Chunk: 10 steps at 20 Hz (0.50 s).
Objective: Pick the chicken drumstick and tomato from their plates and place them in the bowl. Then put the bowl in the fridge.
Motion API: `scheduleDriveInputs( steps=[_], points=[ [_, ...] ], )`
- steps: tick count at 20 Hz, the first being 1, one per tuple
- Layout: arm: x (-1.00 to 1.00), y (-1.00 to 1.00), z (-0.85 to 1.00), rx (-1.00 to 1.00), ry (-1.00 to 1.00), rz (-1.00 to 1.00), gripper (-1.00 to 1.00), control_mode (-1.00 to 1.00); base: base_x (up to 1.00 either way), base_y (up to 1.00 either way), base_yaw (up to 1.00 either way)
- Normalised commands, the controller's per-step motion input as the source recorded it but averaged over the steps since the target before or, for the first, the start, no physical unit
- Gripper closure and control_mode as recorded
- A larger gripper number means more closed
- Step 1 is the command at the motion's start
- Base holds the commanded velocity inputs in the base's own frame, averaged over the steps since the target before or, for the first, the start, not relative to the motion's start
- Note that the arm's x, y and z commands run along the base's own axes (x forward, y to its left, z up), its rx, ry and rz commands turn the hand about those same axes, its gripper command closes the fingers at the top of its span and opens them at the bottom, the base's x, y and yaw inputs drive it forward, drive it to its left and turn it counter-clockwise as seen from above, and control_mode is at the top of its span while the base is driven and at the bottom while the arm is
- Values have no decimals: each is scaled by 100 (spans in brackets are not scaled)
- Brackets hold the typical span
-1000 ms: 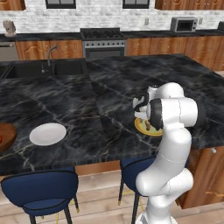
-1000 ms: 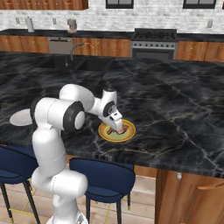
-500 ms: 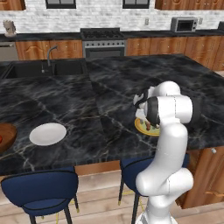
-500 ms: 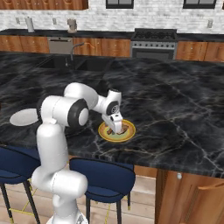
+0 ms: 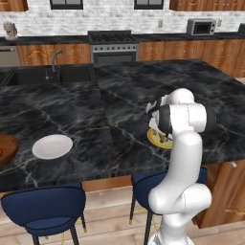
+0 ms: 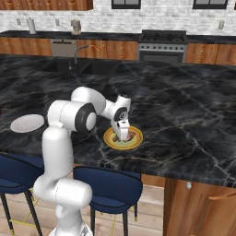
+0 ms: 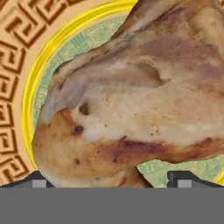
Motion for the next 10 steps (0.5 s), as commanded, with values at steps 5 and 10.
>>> scheduleDriveInputs(
  steps=[5,10],
  points=[
    [0,-1,-20,0,-3,-5,-100,-100,0,0,0],
    [-1,-1,-17,0,-6,0,100,-100,0,0,0]
  ],
)
